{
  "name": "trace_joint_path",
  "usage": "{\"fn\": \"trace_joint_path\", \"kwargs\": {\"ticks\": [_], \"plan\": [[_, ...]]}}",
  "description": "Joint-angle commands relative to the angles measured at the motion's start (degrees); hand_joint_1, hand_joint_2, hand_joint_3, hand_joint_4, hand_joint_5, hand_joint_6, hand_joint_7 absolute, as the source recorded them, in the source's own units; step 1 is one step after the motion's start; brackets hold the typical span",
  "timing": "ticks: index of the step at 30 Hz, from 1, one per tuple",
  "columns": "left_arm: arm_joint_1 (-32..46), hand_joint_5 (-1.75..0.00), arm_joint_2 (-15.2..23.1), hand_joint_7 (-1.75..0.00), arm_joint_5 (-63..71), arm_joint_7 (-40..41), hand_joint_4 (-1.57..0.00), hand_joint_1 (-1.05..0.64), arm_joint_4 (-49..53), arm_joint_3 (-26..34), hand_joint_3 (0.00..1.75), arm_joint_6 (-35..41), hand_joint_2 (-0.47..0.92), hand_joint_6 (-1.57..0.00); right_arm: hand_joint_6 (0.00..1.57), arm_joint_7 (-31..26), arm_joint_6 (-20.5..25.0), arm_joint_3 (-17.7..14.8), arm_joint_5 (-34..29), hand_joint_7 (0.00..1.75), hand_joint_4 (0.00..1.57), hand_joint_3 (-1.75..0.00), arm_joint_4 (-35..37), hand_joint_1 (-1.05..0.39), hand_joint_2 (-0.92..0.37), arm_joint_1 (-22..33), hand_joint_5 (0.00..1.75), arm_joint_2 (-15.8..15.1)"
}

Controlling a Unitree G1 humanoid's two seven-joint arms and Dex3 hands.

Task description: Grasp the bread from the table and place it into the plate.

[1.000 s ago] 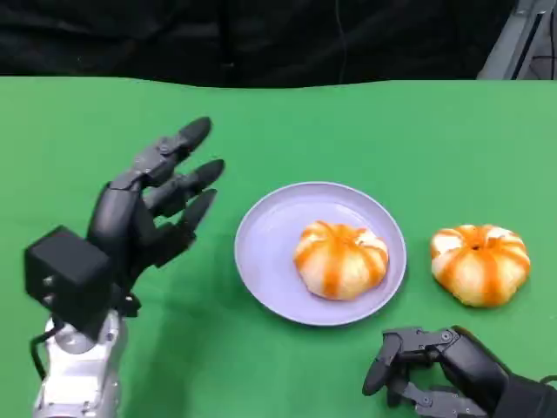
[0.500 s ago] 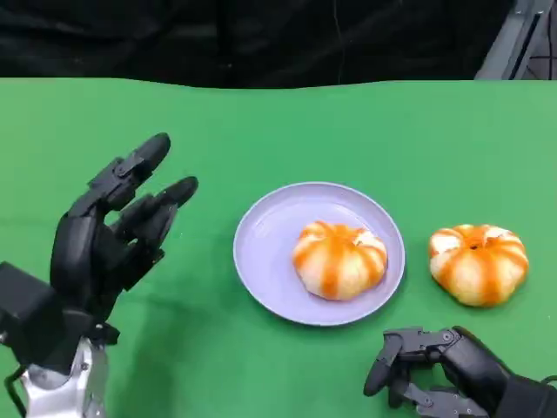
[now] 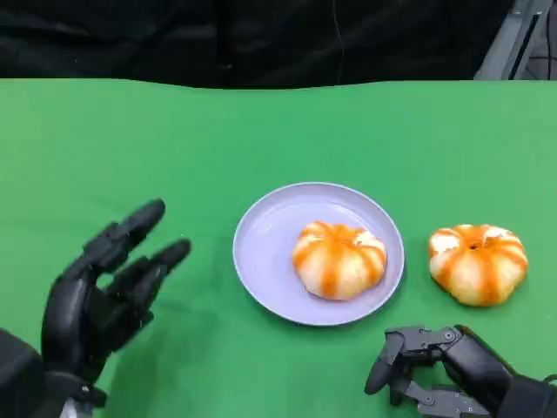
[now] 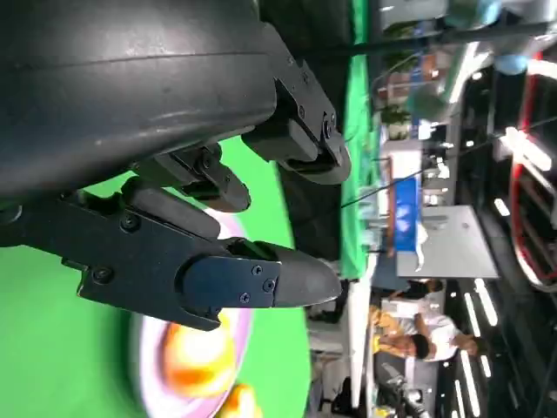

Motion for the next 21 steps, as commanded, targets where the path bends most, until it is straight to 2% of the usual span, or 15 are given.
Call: {"fn": "trace_joint_path", "kwargs": {"ticks": [1, 13, 21], "plan": [[0.8, -0.02, 0.0, -0.02, -2.0, -3.7, -0.79, -0.61, 3.8, 1.3, 0.35, -3.5, 0.92, -0.62, 0.81, 0.1, -0.2, -0.3, 0.6, 1.02, 0.71, -0.45, -0.7, -0.01, -0.92, 0.5, 1.48, -0.9], [0.3, -0.01, -1.7, -0.02, -3.9, -10.5, -0.81, -0.67, 10.5, 2.4, 0.29, -7.7, 0.92, -0.65, 0.81, 0.7, -0.4, -0.6, 1.2, 1.01, 0.71, -0.46, -0.3, -0.01, -0.92, 0.6, 1.49, -1.1], [-0.2, -0.01, -2.0, -0.01, -3.0, -11.9, -0.81, -0.66, 12.9, 2.6, 0.26, -9.4, 0.92, -0.66, 0.81, 0.8, -0.1, -0.5, 1.1, 1.00, 0.71, -0.46, -0.6, -0.02, -0.92, 0.7, 1.49, -1.2]]}}
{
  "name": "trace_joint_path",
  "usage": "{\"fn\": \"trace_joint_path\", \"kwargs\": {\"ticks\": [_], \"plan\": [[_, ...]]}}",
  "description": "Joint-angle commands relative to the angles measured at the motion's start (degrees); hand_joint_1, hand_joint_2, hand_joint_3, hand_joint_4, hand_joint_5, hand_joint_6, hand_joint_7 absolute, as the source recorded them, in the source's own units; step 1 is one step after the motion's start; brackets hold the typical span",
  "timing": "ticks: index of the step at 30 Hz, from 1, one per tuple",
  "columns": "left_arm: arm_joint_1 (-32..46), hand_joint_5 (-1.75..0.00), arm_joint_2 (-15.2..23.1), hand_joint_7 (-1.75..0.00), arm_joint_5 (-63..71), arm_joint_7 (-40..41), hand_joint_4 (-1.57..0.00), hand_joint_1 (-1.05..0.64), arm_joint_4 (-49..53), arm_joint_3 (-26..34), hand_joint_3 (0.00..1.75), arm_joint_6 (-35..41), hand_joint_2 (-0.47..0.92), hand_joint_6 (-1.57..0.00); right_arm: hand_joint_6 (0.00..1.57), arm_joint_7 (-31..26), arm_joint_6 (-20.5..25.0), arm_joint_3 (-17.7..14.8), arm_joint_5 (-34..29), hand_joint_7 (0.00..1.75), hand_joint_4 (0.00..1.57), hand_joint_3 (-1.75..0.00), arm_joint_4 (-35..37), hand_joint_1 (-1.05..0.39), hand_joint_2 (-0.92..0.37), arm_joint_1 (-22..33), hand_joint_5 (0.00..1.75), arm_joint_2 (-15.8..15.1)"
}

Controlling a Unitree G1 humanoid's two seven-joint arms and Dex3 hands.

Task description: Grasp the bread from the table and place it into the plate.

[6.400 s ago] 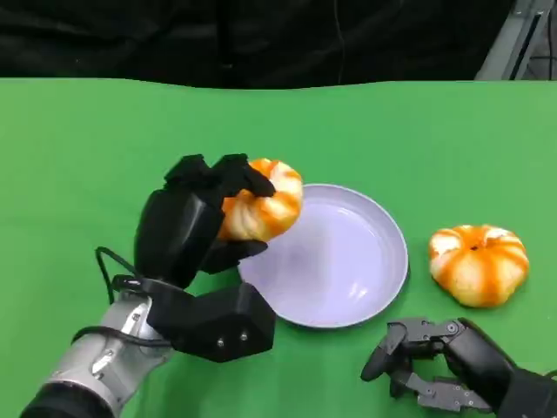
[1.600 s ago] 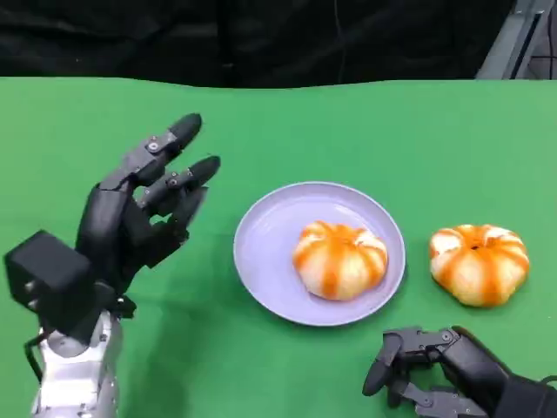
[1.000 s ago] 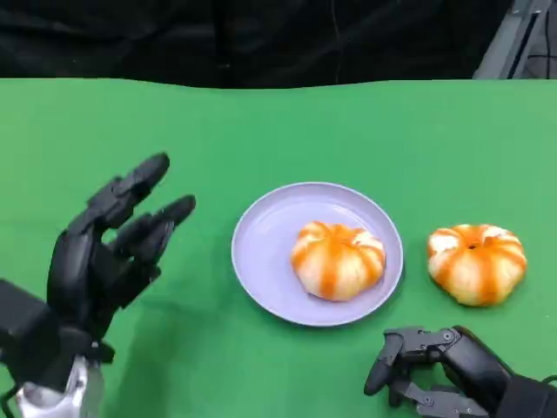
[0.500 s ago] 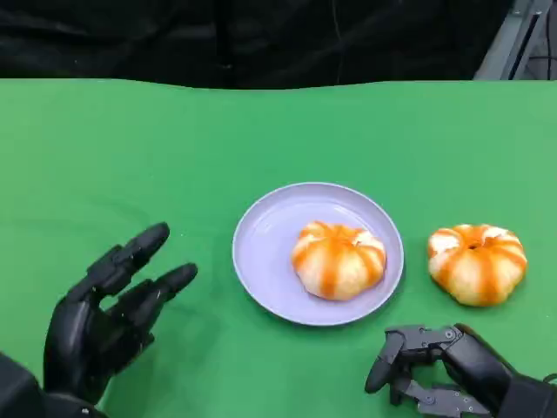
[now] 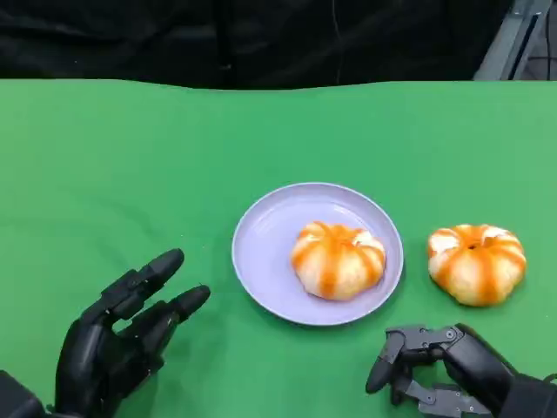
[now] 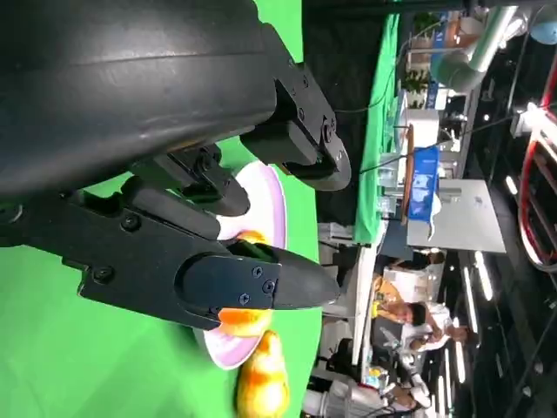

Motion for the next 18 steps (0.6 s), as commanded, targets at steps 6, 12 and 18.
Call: {"fn": "trace_joint_path", "kwargs": {"ticks": [6, 12, 18], "plan": [[-0.7, 0.00, 1.3, 0.00, 4.4, 0.2, -0.78, -0.39, 4.2, -1.3, 0.08, -3.1, 0.89, -0.66, 0.81, 0.3, -0.1, -0.5, 0.7, 1.00, 0.70, -0.45, -0.3, -0.02, -0.92, 0.7, 1.49, -1.2], [-0.8, 0.00, 1.4, 0.00, 5.3, 0.6, -0.77, -0.33, 4.7, -1.2, 0.03, -3.5, 0.90, -0.66, 0.81, 0.3, -0.2, -0.5, 0.6, 1.00, 0.71, -0.45, -0.3, -0.02, -0.92, 0.7, 1.49, -1.2], [-0.9, 0.00, 2.6, 0.00, 9.8, 2.6, -0.78, -0.02, 5.9, -3.4, 0.08, -3.8, 0.92, -0.67, 0.81, 0.3, 0.0, -0.5, 0.6, 0.99, 0.71, -0.46, -0.6, -0.02, -0.92, 0.7, 1.49, -1.3]]}}
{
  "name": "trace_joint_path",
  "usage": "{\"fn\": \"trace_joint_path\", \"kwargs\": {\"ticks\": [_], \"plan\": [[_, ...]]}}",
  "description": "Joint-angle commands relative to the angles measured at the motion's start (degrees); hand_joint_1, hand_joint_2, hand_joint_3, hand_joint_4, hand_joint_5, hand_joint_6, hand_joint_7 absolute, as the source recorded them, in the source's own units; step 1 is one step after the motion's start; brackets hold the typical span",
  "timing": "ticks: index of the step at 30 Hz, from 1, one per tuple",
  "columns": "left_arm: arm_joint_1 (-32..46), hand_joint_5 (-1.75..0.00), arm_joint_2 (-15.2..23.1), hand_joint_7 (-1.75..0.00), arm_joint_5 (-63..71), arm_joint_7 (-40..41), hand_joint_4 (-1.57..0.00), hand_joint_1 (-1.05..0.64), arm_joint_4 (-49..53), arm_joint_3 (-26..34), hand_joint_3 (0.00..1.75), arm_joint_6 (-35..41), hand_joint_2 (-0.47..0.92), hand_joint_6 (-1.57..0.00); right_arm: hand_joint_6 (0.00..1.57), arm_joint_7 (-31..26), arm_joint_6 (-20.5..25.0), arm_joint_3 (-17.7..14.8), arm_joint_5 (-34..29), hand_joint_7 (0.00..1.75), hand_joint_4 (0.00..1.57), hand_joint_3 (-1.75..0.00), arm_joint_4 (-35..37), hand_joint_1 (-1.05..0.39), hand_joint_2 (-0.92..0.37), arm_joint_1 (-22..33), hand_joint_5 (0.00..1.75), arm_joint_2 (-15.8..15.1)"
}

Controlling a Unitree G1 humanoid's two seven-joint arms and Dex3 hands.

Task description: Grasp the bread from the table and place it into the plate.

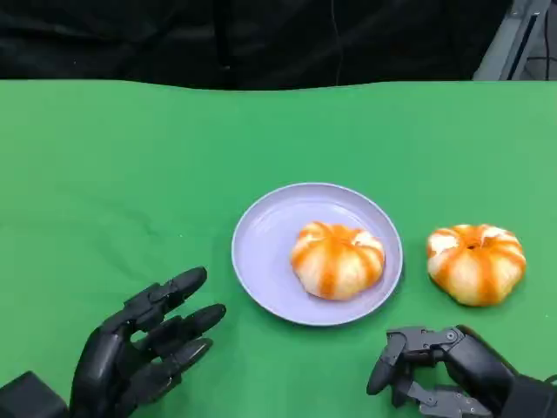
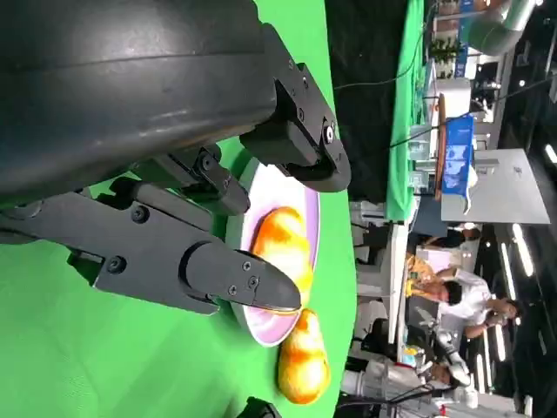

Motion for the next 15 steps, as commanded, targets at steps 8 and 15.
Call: {"fn": "trace_joint_path", "kwargs": {"ticks": [8, 15], "plan": [[-0.2, -0.02, 2.8, -0.03, 8.3, 6.5, -0.83, 0.12, 1.7, -2.9, 0.19, -2.6, 0.92, -0.75, 0.81, 0.1, 0.2, -0.4, 0.6, 0.99, 0.70, -0.46, -0.6, -0.01, -0.92, 0.5, 1.49, -1.2], [-0.2, -0.11, 3.9, -0.11, 12.1, 10.5, -1.17, 0.00, 1.9, -4.6, 0.42, -5.0, 0.92, -1.09, 0.81, 0.1, -0.4, -0.4, 0.5, 0.99, 0.70, -0.46, 0.0, -0.01, -0.92, 0.2, 1.50, -1.3]]}}
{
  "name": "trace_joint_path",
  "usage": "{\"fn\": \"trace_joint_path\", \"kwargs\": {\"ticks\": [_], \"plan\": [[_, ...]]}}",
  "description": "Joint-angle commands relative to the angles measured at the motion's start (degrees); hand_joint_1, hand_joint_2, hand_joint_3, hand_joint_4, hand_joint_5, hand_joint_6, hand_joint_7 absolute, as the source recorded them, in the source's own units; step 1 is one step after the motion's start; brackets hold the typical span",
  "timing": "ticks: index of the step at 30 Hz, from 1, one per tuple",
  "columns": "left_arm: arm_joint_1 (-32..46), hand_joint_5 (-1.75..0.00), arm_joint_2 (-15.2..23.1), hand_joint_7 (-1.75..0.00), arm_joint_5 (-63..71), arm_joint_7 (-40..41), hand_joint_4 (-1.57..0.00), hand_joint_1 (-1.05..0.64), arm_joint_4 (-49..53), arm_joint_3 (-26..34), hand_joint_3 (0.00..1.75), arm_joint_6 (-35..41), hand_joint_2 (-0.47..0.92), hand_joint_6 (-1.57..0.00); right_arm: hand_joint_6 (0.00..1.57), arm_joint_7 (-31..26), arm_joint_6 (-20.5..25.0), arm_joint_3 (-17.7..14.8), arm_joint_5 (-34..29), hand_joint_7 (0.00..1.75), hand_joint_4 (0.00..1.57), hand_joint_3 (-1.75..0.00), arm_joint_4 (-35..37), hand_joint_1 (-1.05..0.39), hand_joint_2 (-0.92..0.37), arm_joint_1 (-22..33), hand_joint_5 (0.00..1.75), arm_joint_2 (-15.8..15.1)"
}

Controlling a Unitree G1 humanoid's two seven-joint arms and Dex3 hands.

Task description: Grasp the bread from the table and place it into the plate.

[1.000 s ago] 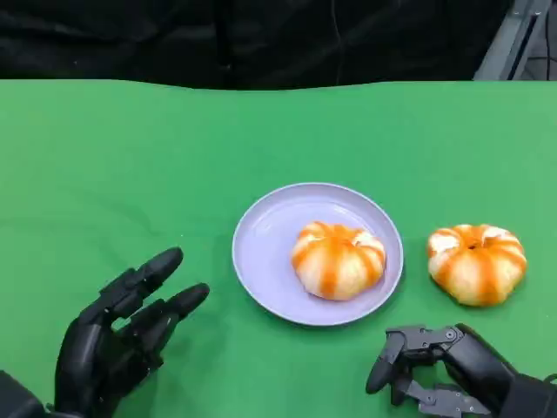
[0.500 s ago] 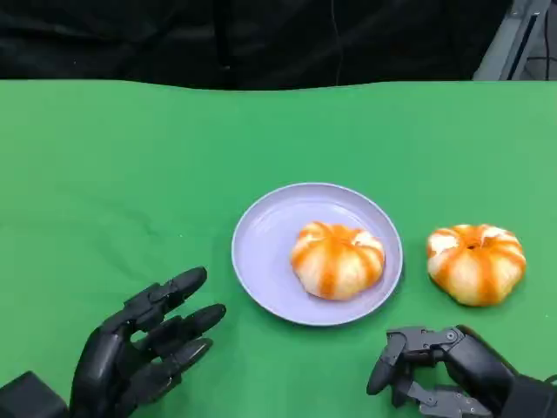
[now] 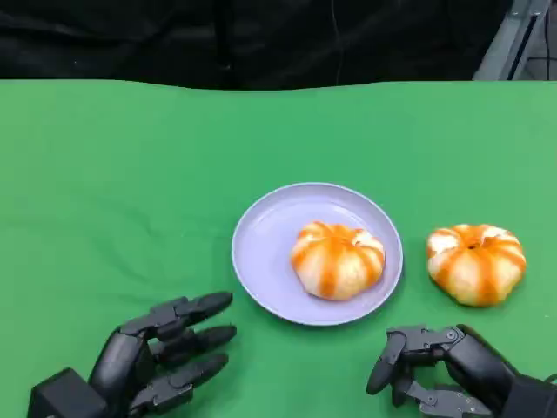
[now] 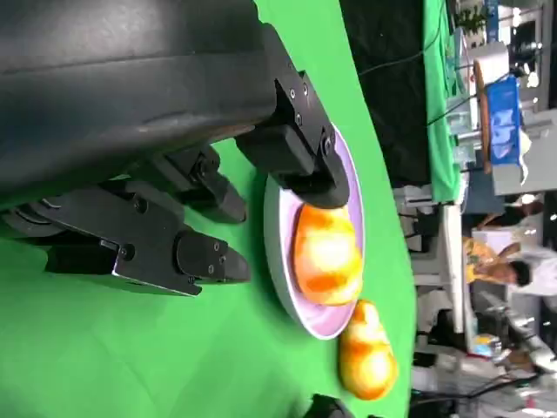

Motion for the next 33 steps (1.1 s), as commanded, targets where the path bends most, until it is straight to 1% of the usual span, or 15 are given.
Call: {"fn": "trace_joint_path", "kwargs": {"ticks": [1, 3, 4, 12, 13, 14, 15, 16, 19, 23, 26, 33], "plan": [[-0.2, -0.13, 1.8, -0.13, 0.6, 0.0, -1.22, 0.01, 0.7, -1.0, 0.45, -1.9, 0.92, -1.14, 0.81, 0.1, -0.4, -0.4, 0.5, 0.99, 0.70, -0.46, 0.3, -0.01, -0.92, 0.2, 1.50, -1.2], [-0.3, -0.16, 2.1, -0.14, 0.6, -0.1, -1.30, 0.02, 0.9, -1.4, 0.46, -2.5, 0.92, -1.23, 0.81, 0.1, -0.3, -0.4, 0.5, 0.99, 0.70, -0.45, 0.3, -0.02, -0.92, 0.2, 1.50, -1.3], [-0.3, -0.16, 2.2, -0.14, 0.5, -0.1, -1.31, 0.02, 1.1, -1.6, 0.47, -2.6, 0.92, -1.25, 0.81, 0.2, -0.3, -0.4, 0.5, 0.99, 0.70, -0.45, 0.3, -0.02, -0.92, 0.3, 1.50, -1.3], [-0.5, -0.16, 2.3, -0.10, 0.1, 0.4, -1.33, 0.03, 1.6, -2.0, 0.47, -3.1, 0.92, -1.28, 0.81, 0.2, -0.3, -0.5, 0.6, 0.99, 0.70, -0.45, 0.4, -0.02, -0.92, 0.2, 1.50, -1.2], [-0.6, -0.75, 2.2, -0.46, 0.1, 0.6, -1.16, 0.00, 1.7, -1.9, 0.69, -3.2, 0.80, -1.21, 0.81, 0.2, -0.4, -0.5, 0.7, 0.99, 0.70, -0.45, 0.6, -0.02, -0.92, 0.1, 1.50, -1.2], [-0.6, -1.10, 2.1, -0.79, 0.0, 0.8, -1.00, 0.00, 1.7, -1.8, 0.81, -3.3, 0.74, -1.06, 0.81, 0.2, -0.5, -0.5, 0.7, 0.99, 0.70, -0.45, 0.7, -0.02, -0.92, 0.1, 1.50, -1.2], [-0.7, -1.28, 2.1, -0.98, 0.0, 0.8, -0.92, -0.01, 1.8, -1.8, 0.87, -3.4, 0.70, -0.98, 0.81, 0.2, -0.5, -0.6, 0.8, 0.99, 0.70, -0.45, 0.8, -0.02, -0.92, 0.0, 1.50, -1.2], [-0.7, -1.40, 2.1, -1.10, 0.0, 0.8, -0.87, -0.01, 1.8, -1.8, 0.91, -3.4, 0.68, -0.93, 0.81, 0.2, -0.5, -0.6, 0.8, 0.99, 0.70, -0.45, 0.8, -0.02, -0.92, 0.0, 1.50, -1.2], [-0.7, -1.47, 2.1, -1.18, 0.0, 0.8, -0.84, -0.01, 1.9, -1.8, 0.94, -3.4, 0.67, -0.89, 0.81, 0.2, -0.5, -0.6, 0.8, 0.99, 0.70, -0.46, 0.8, -0.02, -0.92, 0.0, 1.50, -1.2], [-0.5, -1.48, 2.0, -1.20, -0.1, 0.9, -0.84, -0.01, 1.4, -1.9, 0.94, -3.2, 0.66, -0.88, 0.81, 0.3, -0.4, -0.6, 0.8, 0.99, 0.70, -0.46, 0.8, -0.02, -0.92, -0.1, 1.50, -1.1], [-0.2, -1.55, 1.9, -1.25, -0.1, 1.0, -0.82, -0.02, 0.6, -2.0, 0.97, -2.7, 0.65, -0.88, 0.81, 0.4, -0.2, -0.6, 1.0, 0.99, 0.71, -0.45, 0.8, -0.02, -0.92, -0.1, 1.50, -1.1], [-0.1, -1.56, 1.9, -1.26, -0.1, 1.0, -0.82, -0.02, 0.5, -2.0, 0.98, -2.6, 0.65, -0.87, 0.81, 0.5, -0.2, -0.7, 1.0, 0.99, 0.70, -0.45, 0.8, -0.02, -0.92, -0.1, 1.50, -1.1]]}}
